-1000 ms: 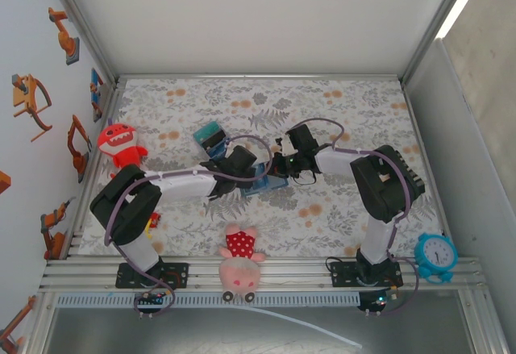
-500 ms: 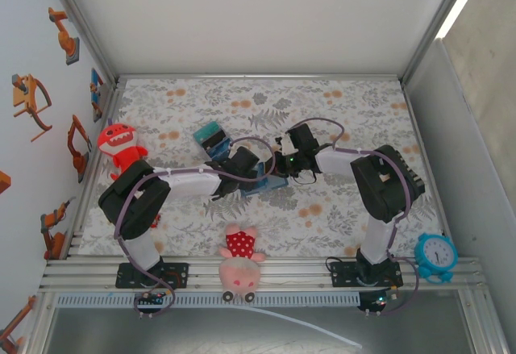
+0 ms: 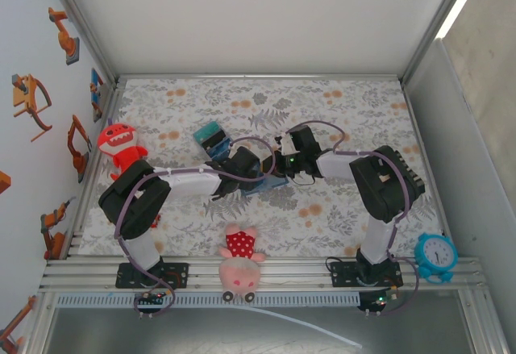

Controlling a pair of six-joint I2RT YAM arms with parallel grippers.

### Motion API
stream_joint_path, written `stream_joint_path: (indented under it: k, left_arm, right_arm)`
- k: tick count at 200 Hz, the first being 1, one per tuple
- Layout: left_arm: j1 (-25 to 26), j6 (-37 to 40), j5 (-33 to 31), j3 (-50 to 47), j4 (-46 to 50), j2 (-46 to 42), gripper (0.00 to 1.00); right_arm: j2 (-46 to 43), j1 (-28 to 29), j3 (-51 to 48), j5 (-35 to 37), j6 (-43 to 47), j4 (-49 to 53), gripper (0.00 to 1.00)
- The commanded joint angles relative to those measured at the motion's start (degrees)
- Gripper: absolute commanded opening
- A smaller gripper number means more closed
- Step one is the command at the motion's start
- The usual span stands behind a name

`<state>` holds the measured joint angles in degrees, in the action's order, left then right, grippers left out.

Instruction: Take the credit cards out of the card holder

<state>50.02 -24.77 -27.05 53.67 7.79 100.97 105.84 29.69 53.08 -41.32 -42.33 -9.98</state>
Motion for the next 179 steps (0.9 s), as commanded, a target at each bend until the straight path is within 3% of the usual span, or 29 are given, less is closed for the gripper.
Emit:
stream_joint_path:
  k: [1, 61, 179]
  left_arm:
    - [0.3, -0.1, 0.3, 0.9, 2.3, 1.0, 0.97]
    - [0.3, -0.4, -0.5, -0.3, 2.8, 0.3, 0.97]
    - [0.3, 2.5, 0.5, -0.7, 2.9, -7.0, 0.97]
  right_arm:
    - [0.3, -0.3, -0.2, -0.5, 0.3, -1.7, 0.03]
    - [-4.1, -1.6, 3.1, 7.6, 9.8, 12.5, 0.00]
    - [-14.5, -4.9, 3.0, 10.1, 19.7, 21.8, 0.00]
